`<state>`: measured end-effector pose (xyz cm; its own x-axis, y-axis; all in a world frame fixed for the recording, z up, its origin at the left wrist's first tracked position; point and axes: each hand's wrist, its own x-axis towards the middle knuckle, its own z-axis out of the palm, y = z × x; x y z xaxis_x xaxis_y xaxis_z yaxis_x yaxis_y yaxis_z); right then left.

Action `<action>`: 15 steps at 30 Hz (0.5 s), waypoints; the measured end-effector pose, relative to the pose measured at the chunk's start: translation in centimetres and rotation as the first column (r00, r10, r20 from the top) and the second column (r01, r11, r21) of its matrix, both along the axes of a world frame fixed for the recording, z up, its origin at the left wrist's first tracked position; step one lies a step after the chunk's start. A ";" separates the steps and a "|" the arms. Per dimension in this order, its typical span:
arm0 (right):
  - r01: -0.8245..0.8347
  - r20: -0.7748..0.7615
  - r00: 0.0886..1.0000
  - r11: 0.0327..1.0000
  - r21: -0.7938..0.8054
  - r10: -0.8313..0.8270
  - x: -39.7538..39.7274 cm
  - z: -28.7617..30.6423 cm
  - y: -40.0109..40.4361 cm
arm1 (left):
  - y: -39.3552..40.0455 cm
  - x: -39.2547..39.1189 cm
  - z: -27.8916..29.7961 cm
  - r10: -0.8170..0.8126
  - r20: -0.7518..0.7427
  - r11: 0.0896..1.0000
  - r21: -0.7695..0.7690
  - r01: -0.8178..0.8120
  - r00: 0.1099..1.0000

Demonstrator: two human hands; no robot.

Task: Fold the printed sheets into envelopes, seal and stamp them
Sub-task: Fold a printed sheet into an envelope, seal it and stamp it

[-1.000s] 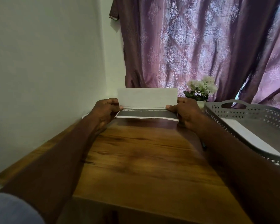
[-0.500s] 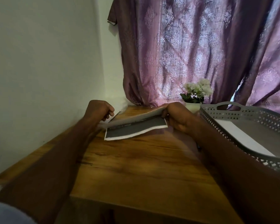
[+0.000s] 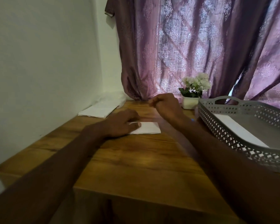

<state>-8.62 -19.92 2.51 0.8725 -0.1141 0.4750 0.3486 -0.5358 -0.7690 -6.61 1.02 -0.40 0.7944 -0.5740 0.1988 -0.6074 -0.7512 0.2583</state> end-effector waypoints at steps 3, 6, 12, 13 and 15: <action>0.054 0.141 0.990 0.971 -0.234 -0.021 -0.9 -0.7 1.4 | -0.8 0.1 -1.0 0.084 0.009 0.979 0.186 -0.084 0.996; -0.145 -0.061 0.989 0.943 -0.300 0.132 -1.0 -2.8 3.2 | -0.8 0.0 -1.4 0.076 0.018 0.983 0.167 -0.078 0.997; -0.248 -0.241 0.959 0.856 -0.453 0.150 -0.5 -4.9 4.4 | -0.3 -0.9 -1.1 0.079 -0.013 0.981 0.176 -0.075 0.997; -0.238 -0.248 0.960 0.845 -0.478 0.130 -0.5 -4.9 4.4 | -0.3 -0.8 -1.2 0.090 -0.018 0.981 0.171 -0.086 0.996; -0.227 -0.258 0.961 0.811 -0.539 0.098 -0.7 -4.9 4.5 | -0.2 -0.9 -1.3 0.107 -0.021 0.981 0.165 -0.102 0.994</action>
<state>-9.30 -15.43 -2.36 0.9390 0.2669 0.2168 0.3363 -0.8440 -0.4178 -7.47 0.79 -1.73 0.8558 -0.5103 0.0850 -0.5173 -0.8437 0.1431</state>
